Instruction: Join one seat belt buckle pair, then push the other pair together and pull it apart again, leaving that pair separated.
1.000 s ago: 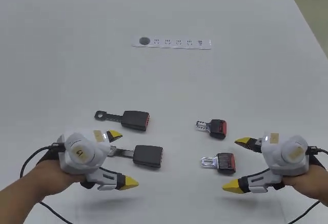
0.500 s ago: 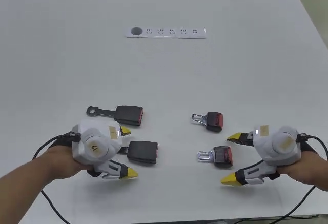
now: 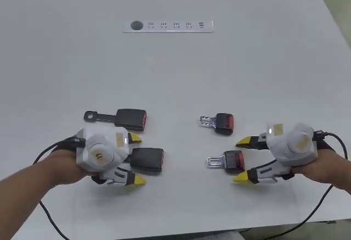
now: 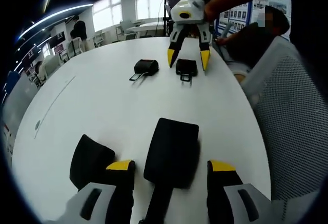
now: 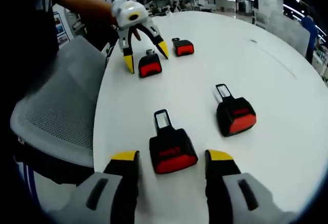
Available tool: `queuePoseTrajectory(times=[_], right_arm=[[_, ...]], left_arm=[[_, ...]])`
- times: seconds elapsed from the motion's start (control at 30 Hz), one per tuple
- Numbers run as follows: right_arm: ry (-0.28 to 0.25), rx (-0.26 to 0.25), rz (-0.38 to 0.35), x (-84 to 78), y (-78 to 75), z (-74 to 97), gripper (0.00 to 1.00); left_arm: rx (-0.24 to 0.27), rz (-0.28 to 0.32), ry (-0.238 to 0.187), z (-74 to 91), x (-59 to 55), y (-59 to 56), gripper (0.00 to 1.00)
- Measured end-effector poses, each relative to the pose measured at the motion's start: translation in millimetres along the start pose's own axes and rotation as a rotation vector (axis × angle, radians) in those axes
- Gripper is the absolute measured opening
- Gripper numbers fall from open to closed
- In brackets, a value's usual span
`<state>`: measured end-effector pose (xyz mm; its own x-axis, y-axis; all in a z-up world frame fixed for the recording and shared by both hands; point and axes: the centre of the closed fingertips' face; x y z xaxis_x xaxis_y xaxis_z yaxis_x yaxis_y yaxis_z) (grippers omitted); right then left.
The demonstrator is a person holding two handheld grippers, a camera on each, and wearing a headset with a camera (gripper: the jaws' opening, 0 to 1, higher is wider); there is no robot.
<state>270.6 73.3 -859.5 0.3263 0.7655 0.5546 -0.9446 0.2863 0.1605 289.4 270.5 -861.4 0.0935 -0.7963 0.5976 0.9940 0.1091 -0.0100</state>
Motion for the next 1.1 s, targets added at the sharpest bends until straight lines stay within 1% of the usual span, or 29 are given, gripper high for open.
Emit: queuePoseTrajectory(times=[0.03, 0.1, 0.13, 0.17, 0.2, 0.23, 0.27, 0.3, 0.33, 0.37, 0.5, 0.7, 0.87, 1.1], right_arm=[[0.003, 0.006, 0.022, 0.5, 1.6, -1.7, 0.48], [0.004, -0.003, 0.059, 0.1, 0.0, -2.5, 0.44], [0.006, -0.001, 0.053, -0.3, 0.2, -2.2, 0.42], [0.006, -0.002, 0.044, -0.2, -0.7, -1.7, 0.40], [0.007, 0.000, 0.033, -0.4, -1.3, -1.5, 0.38], [0.008, 0.003, 0.040, -1.2, -1.2, -1.2, 0.38], [0.009, 0.004, 0.049, -2.2, -0.5, -1.3, 0.38], [0.007, 0.003, 0.063, -2.8, -0.5, -1.4, 0.37], [0.008, 0.003, 0.069, -3.1, -0.4, -1.5, 0.37], [0.006, 0.004, 0.064, -2.4, -0.7, -0.9, 0.37], [-0.014, 0.013, 0.063, -3.5, -1.6, 0.1, 0.36], [-0.030, 0.024, 0.063, -3.1, -2.1, 0.6, 0.35], [-0.047, 0.027, 0.049, -2.2, -2.2, 0.9, 0.35], [-0.071, 0.020, 0.021, -0.4, -2.6, 0.9, 0.35]], left_arm=[[-0.003, -0.003, 0.001, 0.0, -0.1, -0.2, 0.56], [-0.010, -0.015, -0.001, 0.5, 0.5, -1.0, 0.53], [-0.017, -0.023, -0.006, 1.0, 1.9, -2.3, 0.51], [-0.014, -0.024, -0.001, 2.4, 0.6, -1.9, 0.47], [-0.013, -0.035, -0.002, 3.9, 1.7, -0.8, 0.42], [-0.011, -0.030, 0.003, 5.4, 1.7, 1.0, 0.41], [-0.008, -0.026, -0.001, 6.3, 2.4, 3.5, 0.40], [0.002, -0.031, -0.006, 7.5, 3.5, 5.6, 0.35], [-0.009, -0.035, -0.002, 7.3, 3.6, 4.0, 0.35], [-0.007, -0.041, -0.001, 8.2, 3.8, 3.0, 0.35], [-0.009, -0.049, 0.008, 10.6, 2.7, 2.3, 0.34], [-0.028, -0.083, 0.033, 8.2, 0.1, 1.9, 0.34], [-0.034, -0.089, 0.044, 6.7, -1.5, 1.9, 0.34], [-0.038, -0.087, 0.044, 6.1, -3.1, 1.6, 0.34]])
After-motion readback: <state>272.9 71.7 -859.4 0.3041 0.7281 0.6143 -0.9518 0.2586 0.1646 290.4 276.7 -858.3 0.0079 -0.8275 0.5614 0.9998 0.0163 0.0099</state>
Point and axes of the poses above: the centre of the closed fingertips' face, and the gripper's own axes: z roughly backward along the fingers, y roughly to its left, x roughly out of its top, and after that the axes turned 4 degrees about y, right-handed
